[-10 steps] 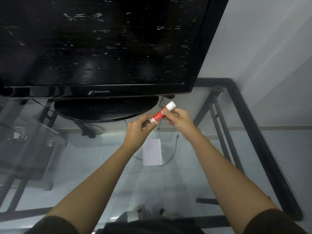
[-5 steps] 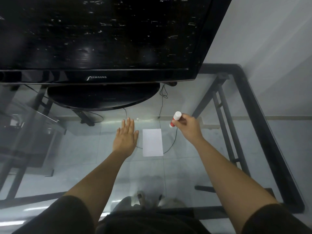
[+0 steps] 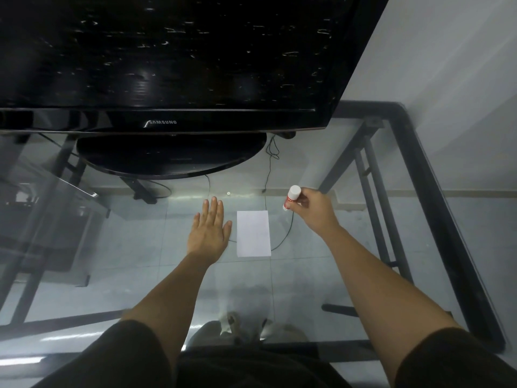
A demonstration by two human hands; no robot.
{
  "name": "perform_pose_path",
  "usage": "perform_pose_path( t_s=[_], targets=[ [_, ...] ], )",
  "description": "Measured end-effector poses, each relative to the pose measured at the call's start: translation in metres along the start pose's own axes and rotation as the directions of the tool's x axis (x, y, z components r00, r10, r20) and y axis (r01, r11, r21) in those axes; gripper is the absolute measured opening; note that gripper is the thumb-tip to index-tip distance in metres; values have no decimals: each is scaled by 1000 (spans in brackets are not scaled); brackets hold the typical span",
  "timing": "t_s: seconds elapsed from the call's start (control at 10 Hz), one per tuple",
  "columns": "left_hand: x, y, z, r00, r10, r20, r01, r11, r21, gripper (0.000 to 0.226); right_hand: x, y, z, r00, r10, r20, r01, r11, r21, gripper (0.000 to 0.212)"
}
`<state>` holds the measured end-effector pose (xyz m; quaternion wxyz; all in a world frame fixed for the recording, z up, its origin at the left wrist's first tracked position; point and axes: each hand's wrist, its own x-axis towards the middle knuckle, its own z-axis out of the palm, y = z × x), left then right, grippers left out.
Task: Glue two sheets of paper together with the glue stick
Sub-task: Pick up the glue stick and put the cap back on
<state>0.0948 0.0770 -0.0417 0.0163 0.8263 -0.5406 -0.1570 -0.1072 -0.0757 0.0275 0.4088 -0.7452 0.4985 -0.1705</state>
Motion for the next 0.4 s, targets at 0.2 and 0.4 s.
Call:
perform_pose_path(
  t_s=[0.2, 0.4],
  targets=[
    [-4, -1, -12, 1000, 13, -7, -13, 997, -79, 63, -3, -9, -4, 1000, 1, 28, 2, 994, -111, 39],
    [16, 7, -72, 994, 70, -80, -79, 990, -117, 59, -6, -44, -24, 999, 47, 1, -47, 995, -84, 80]
  ],
)
